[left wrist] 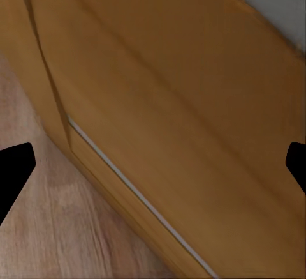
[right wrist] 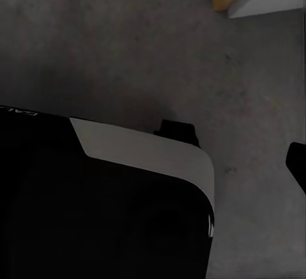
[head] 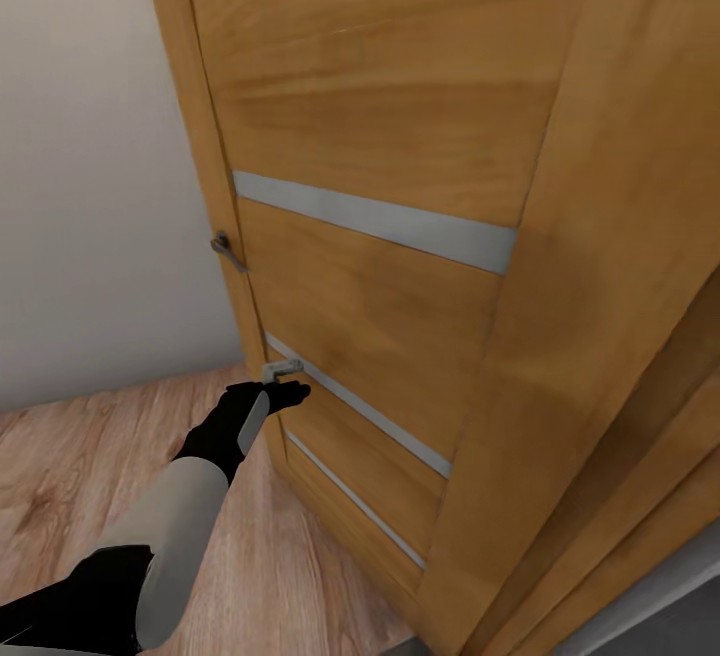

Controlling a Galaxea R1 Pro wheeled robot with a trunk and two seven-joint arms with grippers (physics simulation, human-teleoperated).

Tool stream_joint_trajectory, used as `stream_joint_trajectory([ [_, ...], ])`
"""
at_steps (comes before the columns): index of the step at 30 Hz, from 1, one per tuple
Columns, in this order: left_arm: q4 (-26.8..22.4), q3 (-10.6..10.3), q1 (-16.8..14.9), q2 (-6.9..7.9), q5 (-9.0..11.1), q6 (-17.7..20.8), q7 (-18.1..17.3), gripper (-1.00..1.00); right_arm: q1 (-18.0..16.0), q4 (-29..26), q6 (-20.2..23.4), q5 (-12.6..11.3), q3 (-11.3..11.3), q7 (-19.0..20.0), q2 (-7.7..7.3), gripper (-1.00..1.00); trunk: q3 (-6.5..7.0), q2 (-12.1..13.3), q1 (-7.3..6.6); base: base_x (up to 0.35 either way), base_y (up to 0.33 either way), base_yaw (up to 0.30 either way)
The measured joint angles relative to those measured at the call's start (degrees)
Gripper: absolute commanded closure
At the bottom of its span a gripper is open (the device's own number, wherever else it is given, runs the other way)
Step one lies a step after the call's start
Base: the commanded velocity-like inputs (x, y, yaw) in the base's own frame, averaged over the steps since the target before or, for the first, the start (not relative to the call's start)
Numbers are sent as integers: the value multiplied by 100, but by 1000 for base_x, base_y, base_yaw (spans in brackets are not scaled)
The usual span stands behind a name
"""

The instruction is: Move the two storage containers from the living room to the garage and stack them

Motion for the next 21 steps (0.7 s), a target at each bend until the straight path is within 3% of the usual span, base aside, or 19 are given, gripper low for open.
stream_joint_trajectory([
  [8,-3,0,0,1,22,-1,-3,-100,-1,1,2,1,0,0,0,-100,17,0,0,0,0,-221],
  [21,6,-9,2,-4,89,-4,-16,-100,-1,2,0,1,0,0,3,-100,20,0,-1,19,-7,-16],
])
